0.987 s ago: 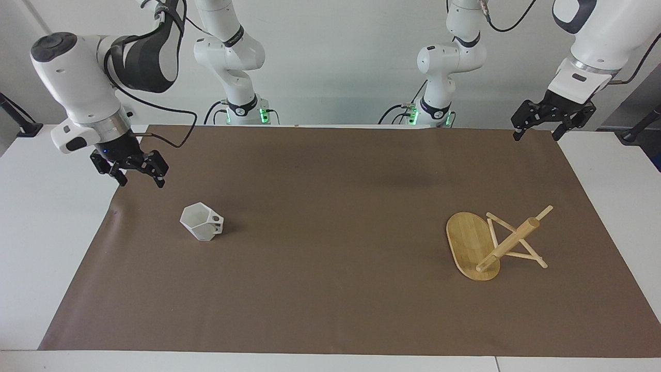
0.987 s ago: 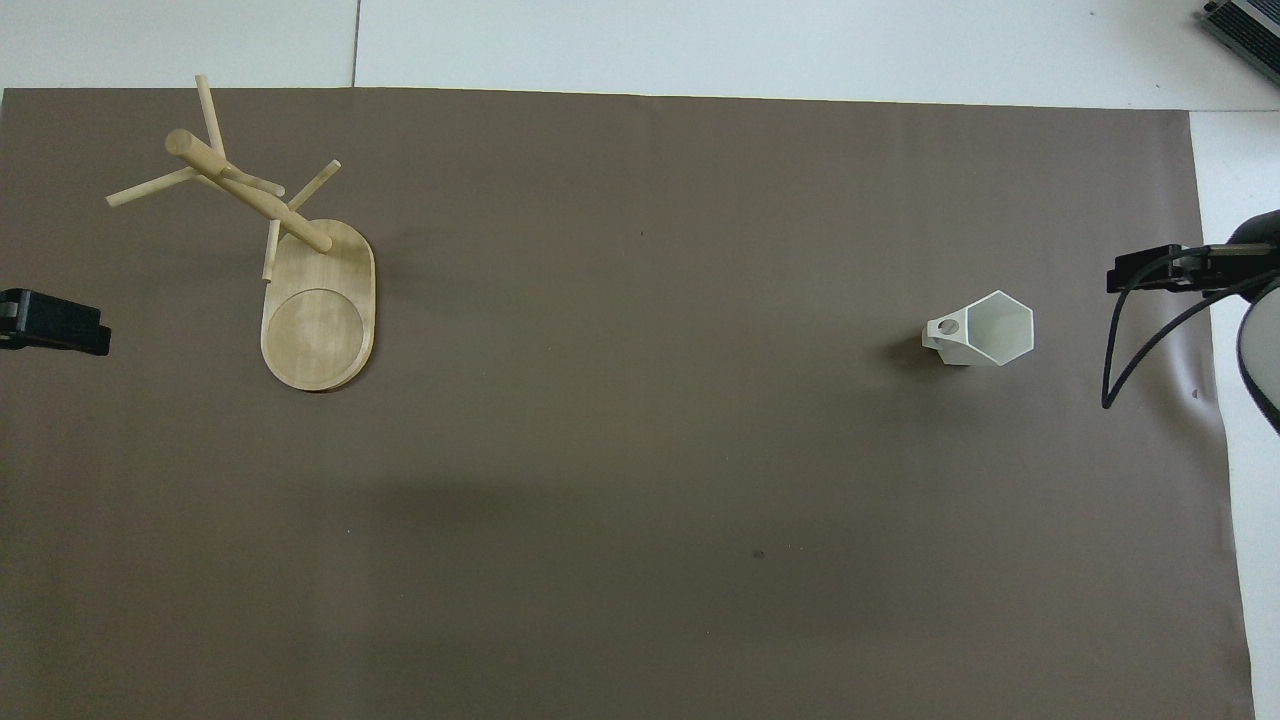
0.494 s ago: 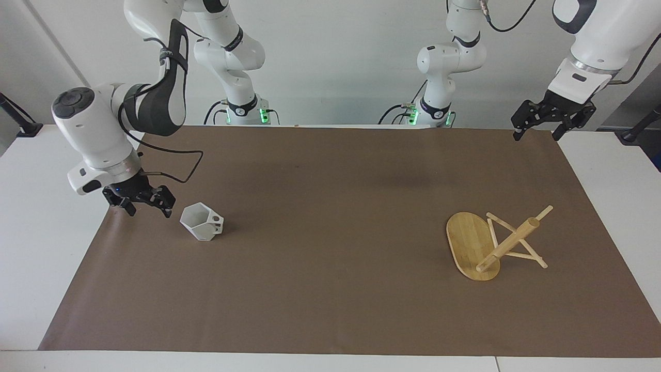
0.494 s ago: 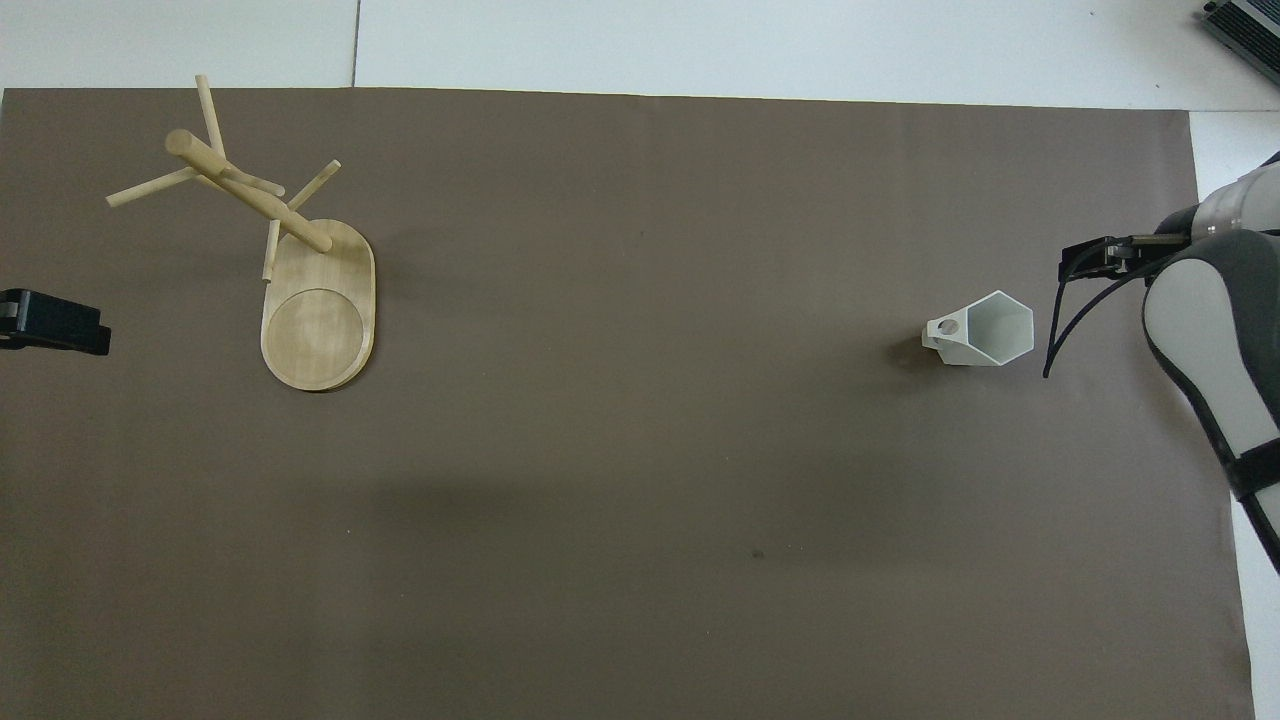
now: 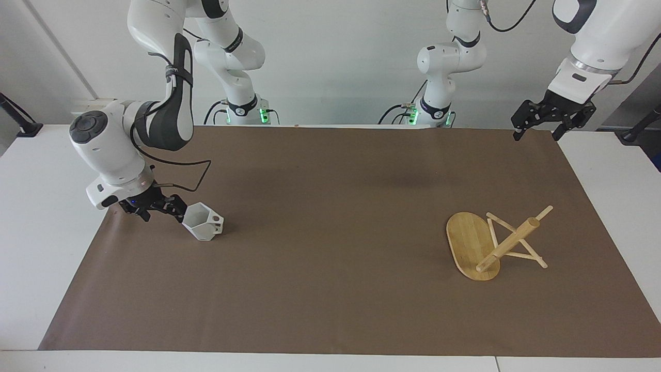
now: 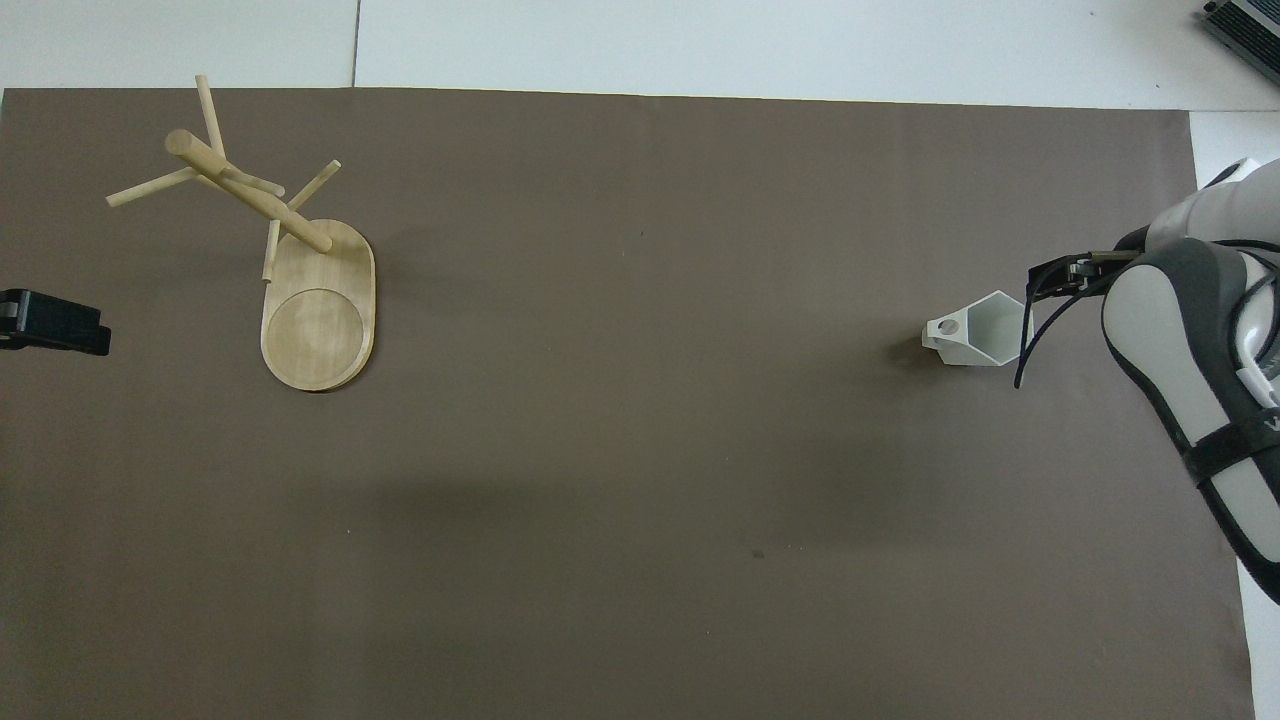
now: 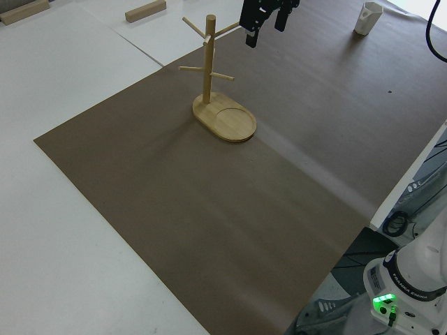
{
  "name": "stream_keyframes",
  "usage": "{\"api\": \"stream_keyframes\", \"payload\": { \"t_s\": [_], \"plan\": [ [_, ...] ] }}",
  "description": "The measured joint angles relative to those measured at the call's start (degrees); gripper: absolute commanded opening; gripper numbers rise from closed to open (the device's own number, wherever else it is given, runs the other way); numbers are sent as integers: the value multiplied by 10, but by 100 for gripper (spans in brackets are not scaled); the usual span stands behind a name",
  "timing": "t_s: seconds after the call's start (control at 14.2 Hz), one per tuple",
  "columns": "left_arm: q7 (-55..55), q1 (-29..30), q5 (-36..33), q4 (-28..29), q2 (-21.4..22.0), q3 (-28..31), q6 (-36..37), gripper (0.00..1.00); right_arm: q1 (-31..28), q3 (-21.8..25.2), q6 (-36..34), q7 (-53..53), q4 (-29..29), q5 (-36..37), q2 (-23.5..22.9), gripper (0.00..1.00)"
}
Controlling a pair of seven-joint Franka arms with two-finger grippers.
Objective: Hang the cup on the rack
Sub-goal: 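Reach the right gripper toward the white mug and grasp it, then lift the mug with the right gripper while the left gripper advances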
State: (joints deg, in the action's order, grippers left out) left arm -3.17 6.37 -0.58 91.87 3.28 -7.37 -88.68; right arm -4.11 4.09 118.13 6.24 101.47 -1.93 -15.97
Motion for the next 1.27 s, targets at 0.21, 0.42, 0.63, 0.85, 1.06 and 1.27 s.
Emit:
{"api": "stream_keyframes", "payload": {
  "t_s": [0.21, 0.42, 0.63, 0.85, 1.06, 1.27],
  "plan": [
    [0, 0, 0, 0, 0, 0, 0, 100, 0, -4, 0, 0, 10, 0, 1, 100],
    [0, 0, 0, 0, 0, 0, 7, 100, 0, -4, 0, 0, 22, 0, 1, 99],
    [0, 0, 0, 0, 1, 0, 8, 100, 0, -4, 0, 0, 34, 0, 3, 94],
    [0, 0, 0, 0, 6, 0, 8, 100, 0, -5, 0, 1, 40, 0, 4, 85],
    [0, 0, 0, 0, 8, 0, 8, 100, 0, -12, 0, 1, 41, 0, 5, 73],
    [-3, 5, 0, 0, 8, 0, 8, 100, 0, -13, 0, 1, 42, 0, 5, 70]
  ]
}}
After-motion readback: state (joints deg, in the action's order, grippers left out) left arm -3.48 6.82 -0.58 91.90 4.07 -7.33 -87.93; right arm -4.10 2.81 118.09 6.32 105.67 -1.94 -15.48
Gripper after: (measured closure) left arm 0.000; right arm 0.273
